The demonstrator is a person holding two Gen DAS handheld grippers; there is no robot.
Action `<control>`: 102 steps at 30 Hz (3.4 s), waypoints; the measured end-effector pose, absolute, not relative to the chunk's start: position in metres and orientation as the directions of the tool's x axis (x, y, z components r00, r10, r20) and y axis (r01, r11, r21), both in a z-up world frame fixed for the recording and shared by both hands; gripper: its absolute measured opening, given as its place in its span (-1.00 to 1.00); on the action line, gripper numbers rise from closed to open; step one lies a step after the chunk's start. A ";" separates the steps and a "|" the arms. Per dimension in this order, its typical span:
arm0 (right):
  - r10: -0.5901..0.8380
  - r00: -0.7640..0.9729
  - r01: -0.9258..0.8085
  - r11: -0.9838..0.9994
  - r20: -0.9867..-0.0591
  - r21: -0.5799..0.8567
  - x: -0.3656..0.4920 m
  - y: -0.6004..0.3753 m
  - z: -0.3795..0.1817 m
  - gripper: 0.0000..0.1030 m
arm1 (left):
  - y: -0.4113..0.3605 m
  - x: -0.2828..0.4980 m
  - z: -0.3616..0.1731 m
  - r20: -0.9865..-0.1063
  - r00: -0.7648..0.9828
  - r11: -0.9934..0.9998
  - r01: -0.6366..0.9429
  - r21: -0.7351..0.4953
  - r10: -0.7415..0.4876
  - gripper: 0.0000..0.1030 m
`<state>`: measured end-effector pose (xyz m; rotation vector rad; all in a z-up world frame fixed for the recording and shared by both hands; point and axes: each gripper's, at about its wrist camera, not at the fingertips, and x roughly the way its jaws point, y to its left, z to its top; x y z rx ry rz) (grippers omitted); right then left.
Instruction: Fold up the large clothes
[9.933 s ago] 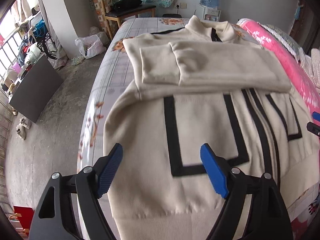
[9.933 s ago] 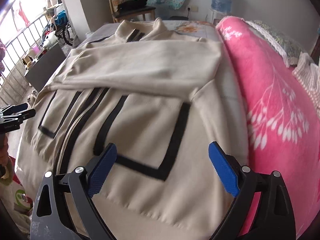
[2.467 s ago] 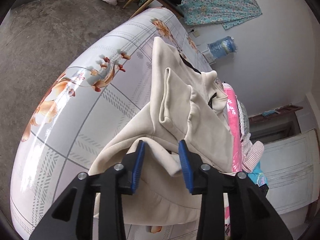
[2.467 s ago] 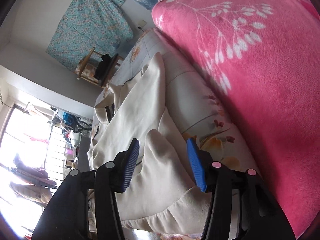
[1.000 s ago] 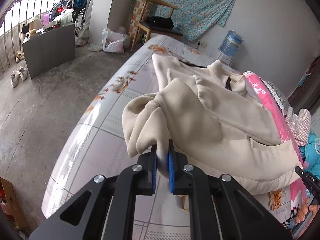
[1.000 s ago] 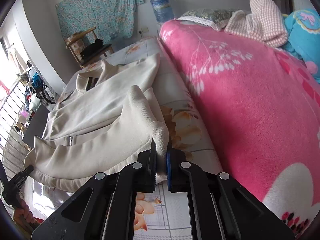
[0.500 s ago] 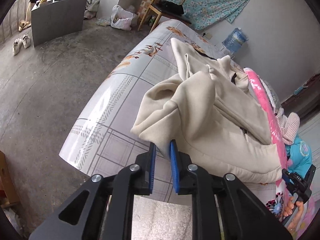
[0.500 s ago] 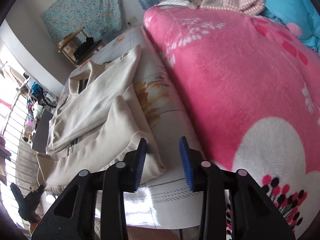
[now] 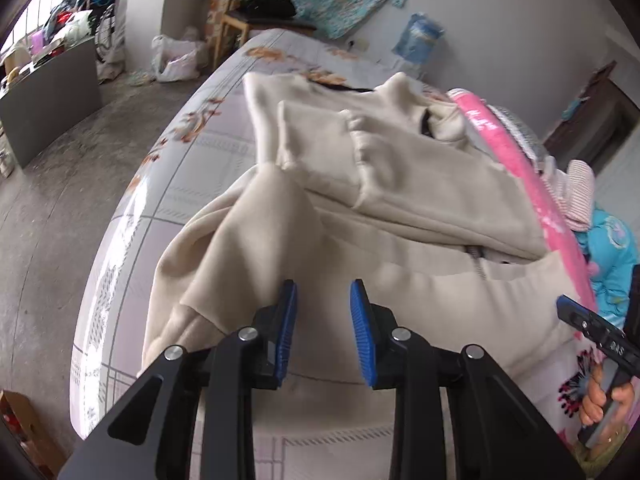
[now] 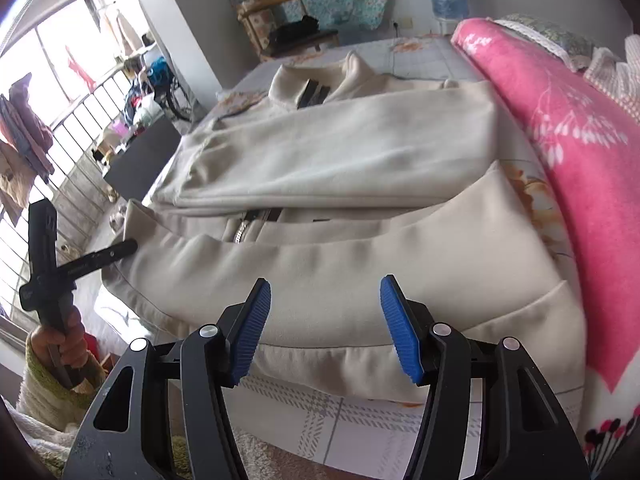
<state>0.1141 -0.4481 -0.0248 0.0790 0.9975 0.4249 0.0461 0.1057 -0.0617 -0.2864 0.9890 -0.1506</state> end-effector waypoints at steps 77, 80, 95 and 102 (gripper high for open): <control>0.353 0.456 -0.425 0.893 -0.817 0.149 0.129 -0.356 -0.028 -1.00 | 0.054 0.061 -0.067 -0.783 0.620 0.997 0.079 -0.008 -0.056 -0.97; 0.352 0.469 -0.428 0.893 -0.810 0.140 0.125 -0.355 -0.023 -1.00 | 0.052 0.060 -0.055 -0.761 0.648 0.996 0.085 0.016 -0.043 -0.97; 0.357 0.464 -0.409 0.898 -0.811 0.161 0.138 -0.373 -0.029 -0.77 | 0.046 0.075 -0.066 -0.740 0.671 0.991 0.066 0.120 0.045 -0.96; 0.282 0.467 -0.365 0.925 -0.838 0.107 0.151 -0.426 -0.028 -0.29 | 0.048 0.077 -0.066 -0.744 0.667 0.991 0.064 0.113 0.042 -0.95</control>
